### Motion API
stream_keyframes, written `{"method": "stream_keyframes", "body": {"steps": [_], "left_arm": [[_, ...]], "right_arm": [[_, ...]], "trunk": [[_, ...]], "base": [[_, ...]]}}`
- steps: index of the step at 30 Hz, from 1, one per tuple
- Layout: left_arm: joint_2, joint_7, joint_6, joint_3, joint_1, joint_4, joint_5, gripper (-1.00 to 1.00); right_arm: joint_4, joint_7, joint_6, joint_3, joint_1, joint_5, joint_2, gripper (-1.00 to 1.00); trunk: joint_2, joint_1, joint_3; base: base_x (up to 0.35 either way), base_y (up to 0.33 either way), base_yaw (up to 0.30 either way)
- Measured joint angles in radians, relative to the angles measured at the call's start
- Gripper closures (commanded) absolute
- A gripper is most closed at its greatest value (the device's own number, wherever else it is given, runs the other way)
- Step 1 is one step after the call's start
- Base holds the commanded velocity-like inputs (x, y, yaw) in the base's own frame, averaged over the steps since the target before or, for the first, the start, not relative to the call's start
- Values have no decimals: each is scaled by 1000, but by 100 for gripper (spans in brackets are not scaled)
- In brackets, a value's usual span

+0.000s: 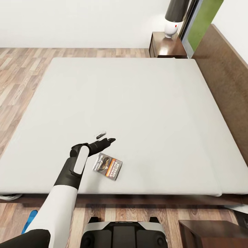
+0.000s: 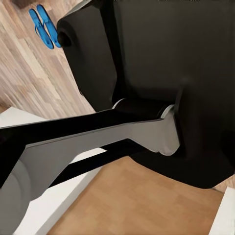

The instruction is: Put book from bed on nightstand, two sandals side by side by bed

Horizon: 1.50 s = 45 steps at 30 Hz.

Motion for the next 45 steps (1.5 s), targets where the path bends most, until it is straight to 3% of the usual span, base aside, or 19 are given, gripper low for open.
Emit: {"method": "stream_keyframes", "body": {"steps": [45], "left_arm": [[0,-2,0,0,0,2,0,-100]], "right_arm": [[0,0,0,0,0,0,0,-100]], "trunk": [[-315,173,-141]], "base": [[0,0,0]]}}
